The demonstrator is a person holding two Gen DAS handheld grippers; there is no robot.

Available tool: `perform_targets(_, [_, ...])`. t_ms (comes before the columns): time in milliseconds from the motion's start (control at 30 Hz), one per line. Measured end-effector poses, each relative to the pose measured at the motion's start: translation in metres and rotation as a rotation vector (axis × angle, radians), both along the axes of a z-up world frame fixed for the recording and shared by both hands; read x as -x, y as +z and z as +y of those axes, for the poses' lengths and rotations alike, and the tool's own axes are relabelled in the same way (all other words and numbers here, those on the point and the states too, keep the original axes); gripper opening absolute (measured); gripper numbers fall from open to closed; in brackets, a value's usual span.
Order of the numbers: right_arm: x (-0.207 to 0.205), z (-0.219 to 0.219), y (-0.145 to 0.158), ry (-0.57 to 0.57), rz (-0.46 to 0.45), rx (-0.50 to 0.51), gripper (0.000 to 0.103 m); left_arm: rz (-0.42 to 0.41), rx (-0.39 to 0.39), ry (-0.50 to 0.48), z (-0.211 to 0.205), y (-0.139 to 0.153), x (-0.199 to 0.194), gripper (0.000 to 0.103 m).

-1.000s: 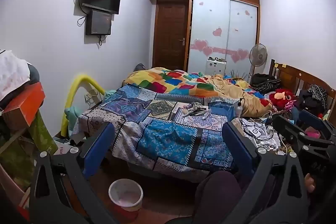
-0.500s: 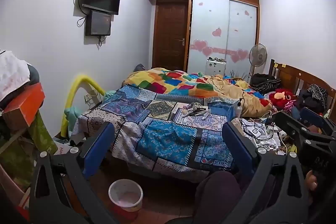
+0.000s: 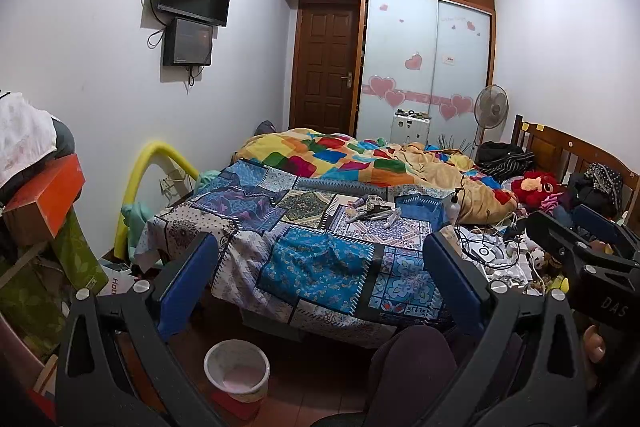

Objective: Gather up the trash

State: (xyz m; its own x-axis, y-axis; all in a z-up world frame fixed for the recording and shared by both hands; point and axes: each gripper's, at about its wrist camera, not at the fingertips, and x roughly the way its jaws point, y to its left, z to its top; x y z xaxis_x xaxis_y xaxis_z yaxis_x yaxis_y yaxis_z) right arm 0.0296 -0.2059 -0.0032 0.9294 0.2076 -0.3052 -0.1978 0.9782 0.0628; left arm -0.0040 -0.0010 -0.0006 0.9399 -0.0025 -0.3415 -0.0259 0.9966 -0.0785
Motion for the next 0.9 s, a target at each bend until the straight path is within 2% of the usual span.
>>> perform_targets(900, [0.0026,-0.0004,0.0031,-0.002,-0.008,0.002,0.103,0.002,0.008,-0.002,0.0025,-0.0019,-0.0009,0.103])
